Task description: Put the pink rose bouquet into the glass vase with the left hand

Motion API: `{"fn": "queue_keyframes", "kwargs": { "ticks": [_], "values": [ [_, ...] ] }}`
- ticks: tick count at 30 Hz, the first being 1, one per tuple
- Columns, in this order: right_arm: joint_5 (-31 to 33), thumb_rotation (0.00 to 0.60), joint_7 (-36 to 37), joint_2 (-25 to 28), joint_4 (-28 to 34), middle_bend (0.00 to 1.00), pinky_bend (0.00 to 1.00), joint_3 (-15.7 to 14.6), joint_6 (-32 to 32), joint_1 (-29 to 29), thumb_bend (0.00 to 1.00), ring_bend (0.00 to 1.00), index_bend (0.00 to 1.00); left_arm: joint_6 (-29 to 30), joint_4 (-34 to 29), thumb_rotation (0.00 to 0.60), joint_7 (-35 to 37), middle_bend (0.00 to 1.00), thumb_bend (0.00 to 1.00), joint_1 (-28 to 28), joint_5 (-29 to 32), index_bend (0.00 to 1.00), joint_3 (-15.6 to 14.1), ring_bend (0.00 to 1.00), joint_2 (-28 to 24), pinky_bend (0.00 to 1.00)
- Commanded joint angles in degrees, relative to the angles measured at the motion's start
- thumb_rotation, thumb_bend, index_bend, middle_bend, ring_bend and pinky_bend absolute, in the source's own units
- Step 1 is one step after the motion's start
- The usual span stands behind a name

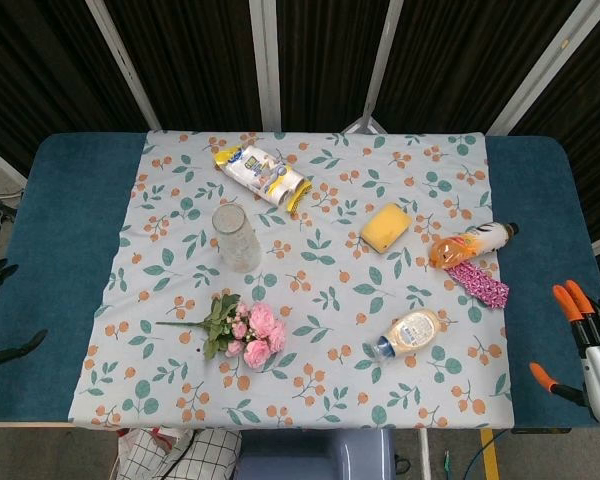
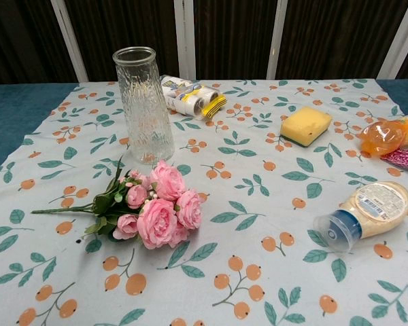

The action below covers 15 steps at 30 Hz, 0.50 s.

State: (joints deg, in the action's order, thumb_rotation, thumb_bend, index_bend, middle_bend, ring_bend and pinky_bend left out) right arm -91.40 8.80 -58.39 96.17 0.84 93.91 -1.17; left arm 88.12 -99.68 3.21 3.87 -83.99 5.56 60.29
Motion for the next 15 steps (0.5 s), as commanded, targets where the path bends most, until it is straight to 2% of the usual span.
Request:
{"fn": "queue_keyframes", "kwargs": {
  "ticks": [1,15],
  "values": [
    [0.16,0.600,0.02,0.29,0.45,0.03,0.00,0.12,-0.37,0.03,0.24,0.09,0.08,0.00,0.33,0.600,-0.48,0.07,0.27,0.15,0.02,0.14,0.08,0.00,0.42,0.00],
    [2.57,0.600,0.04,0.50,0.35,0.03,0.00,1.27,-1.20,0.40,0.24,0.09,0.08,0.79,-0.74,0.600,-1.63,0.07,0.24,-0.37,1.06,0.13,0.26,0.00,1.05,0.00]
  ]
}}
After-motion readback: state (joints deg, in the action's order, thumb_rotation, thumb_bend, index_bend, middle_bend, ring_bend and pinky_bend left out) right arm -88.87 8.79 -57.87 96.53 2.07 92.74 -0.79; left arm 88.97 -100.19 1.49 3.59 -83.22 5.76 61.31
